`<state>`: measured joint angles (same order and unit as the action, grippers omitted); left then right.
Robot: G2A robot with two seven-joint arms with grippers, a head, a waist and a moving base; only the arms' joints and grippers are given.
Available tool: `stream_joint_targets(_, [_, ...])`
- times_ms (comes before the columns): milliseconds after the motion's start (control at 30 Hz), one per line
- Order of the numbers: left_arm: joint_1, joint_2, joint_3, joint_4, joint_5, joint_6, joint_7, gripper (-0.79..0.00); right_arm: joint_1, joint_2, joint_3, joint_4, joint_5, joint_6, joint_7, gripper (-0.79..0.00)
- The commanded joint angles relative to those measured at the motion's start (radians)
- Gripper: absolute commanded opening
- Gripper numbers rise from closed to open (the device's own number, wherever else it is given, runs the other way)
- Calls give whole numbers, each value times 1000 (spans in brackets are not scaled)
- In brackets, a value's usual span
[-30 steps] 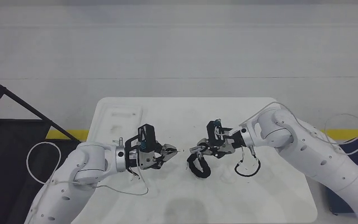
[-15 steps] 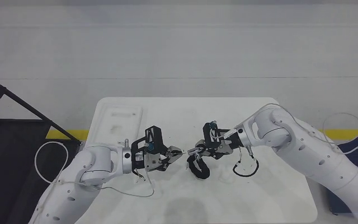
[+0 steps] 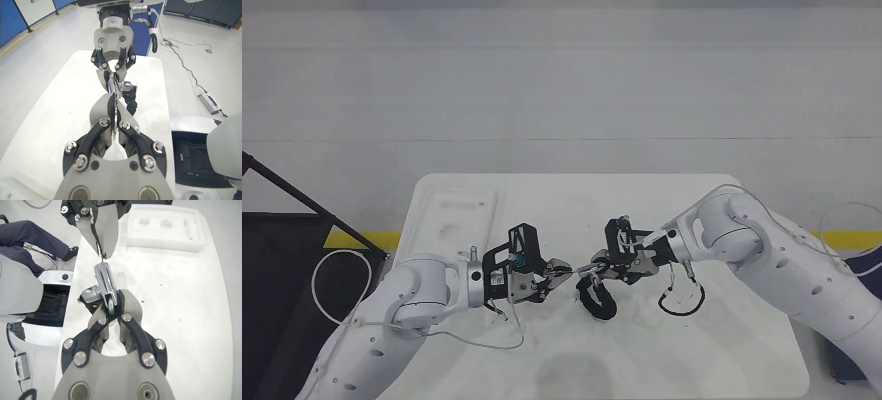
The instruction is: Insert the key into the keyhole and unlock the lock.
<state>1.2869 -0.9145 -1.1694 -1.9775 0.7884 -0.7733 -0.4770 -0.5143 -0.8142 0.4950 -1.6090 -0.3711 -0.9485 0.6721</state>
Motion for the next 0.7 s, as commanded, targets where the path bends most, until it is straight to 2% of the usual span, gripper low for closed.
stream_joint_targets(0, [-2, 0, 2, 2, 2, 1, 1, -785, -3, 0, 4, 0, 0, -1, 3, -785])
stream_joint_targets(667, [-3, -2, 10, 7, 10, 1, 8, -785, -25, -10, 33, 3, 16, -5, 37, -785])
